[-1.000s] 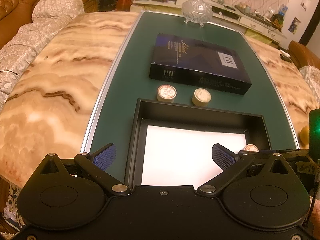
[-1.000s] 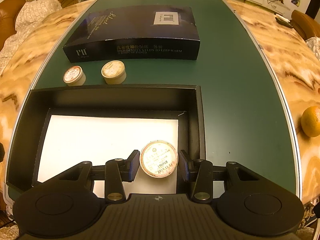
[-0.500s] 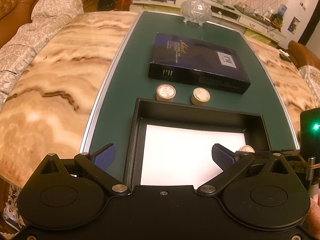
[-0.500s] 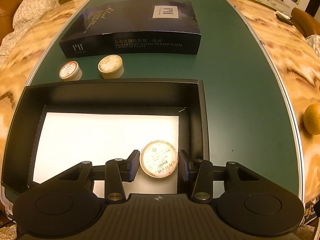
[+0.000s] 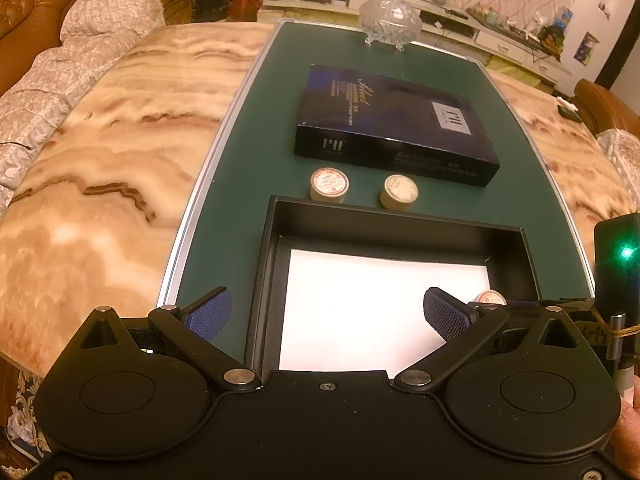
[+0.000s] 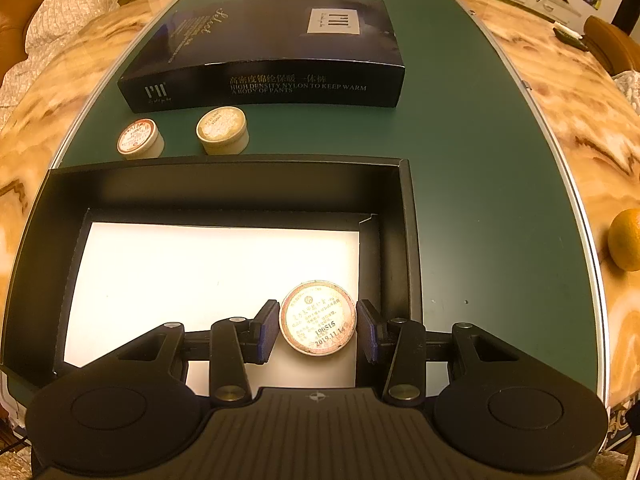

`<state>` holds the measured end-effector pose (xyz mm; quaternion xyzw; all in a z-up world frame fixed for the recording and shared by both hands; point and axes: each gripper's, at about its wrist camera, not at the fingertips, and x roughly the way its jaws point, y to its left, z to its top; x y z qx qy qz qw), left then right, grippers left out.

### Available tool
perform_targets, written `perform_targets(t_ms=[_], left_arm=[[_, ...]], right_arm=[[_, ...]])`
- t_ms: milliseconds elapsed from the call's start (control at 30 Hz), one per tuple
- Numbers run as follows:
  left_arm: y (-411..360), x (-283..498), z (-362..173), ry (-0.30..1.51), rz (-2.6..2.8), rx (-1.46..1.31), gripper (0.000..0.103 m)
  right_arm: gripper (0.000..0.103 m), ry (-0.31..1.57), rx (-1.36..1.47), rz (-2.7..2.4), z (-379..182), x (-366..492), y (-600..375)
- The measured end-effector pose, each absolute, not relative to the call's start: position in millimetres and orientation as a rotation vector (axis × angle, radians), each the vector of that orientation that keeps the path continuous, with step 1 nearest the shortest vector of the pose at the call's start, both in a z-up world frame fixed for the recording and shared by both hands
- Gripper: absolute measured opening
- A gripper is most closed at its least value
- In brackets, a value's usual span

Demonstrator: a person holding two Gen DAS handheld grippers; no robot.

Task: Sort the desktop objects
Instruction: 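Lower the tin onto the white paper and open the right tool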

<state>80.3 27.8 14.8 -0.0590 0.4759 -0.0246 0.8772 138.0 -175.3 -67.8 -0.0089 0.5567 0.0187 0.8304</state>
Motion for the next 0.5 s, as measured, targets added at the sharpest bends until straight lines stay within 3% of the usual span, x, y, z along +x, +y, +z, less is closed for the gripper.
perform_targets(t_ms=[333,500], left_arm=[[28.1,80.9,13.4,0.995,-0.053,-0.127,0.103],[28.2,80.5,13.1,0.996,-0.053,-0.129,0.103]], right_arm=[[0.045,1.181,-0.03,0.037,-68.2,138.5,-172.9],[0.051,1.167,-0.036,0.037,-63.9,137.9,-172.0]])
